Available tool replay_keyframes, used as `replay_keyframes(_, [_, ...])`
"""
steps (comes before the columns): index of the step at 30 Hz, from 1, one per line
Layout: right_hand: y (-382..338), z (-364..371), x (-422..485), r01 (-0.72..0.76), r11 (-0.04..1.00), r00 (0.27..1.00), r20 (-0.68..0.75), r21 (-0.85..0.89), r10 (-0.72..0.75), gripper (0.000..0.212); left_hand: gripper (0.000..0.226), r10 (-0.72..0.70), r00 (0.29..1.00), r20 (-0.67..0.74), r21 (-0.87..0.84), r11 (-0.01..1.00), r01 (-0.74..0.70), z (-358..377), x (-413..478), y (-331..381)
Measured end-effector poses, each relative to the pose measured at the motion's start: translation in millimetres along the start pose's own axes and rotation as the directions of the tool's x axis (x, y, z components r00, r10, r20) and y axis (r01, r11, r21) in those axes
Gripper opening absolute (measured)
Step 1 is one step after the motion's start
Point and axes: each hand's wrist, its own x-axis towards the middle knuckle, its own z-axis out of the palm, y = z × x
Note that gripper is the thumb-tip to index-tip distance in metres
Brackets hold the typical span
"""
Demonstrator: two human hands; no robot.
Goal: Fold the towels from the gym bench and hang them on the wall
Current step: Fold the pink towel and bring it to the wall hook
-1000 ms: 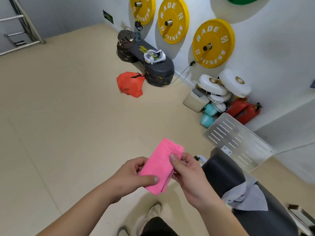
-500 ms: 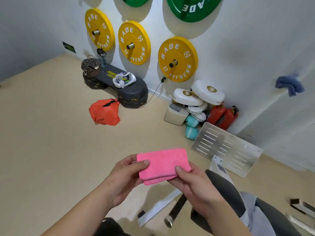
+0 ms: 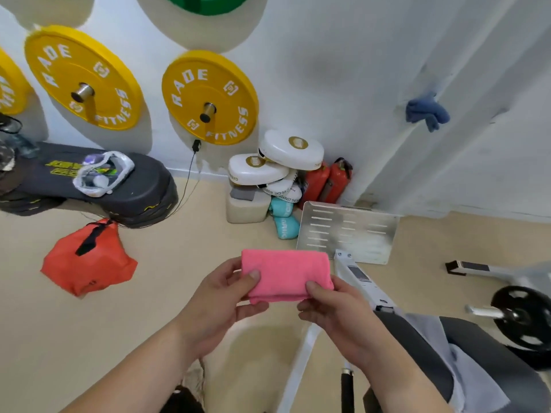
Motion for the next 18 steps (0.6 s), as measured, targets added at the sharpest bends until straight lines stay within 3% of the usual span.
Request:
replay_keyframes(7, [-63.9,39.3,36.5,0.042,0.982,0.999,-0.023,0.185,-0.038,0.048,0.031,0.02,0.986,0.165,0.225,0.973,-0.058,-4.4,78.5,104.8])
replay_keyframes(10, [-91.2,28.0,49.6,0.089,0.979,0.991,-0.115,0.185,-0.068,0.042,0.03,0.012,0.975,0.222,0.286,0.955,-0.077,24.4,113.3,127.9])
replay_keyframes(18, [-178.2,-61.2,83.9,0.147,0.98,0.924,-0.334,-0.136,-0.185,0.029,0.026,-0.068,0.939,0.337,0.442,0.892,-0.094,149.9,217.5,162.9])
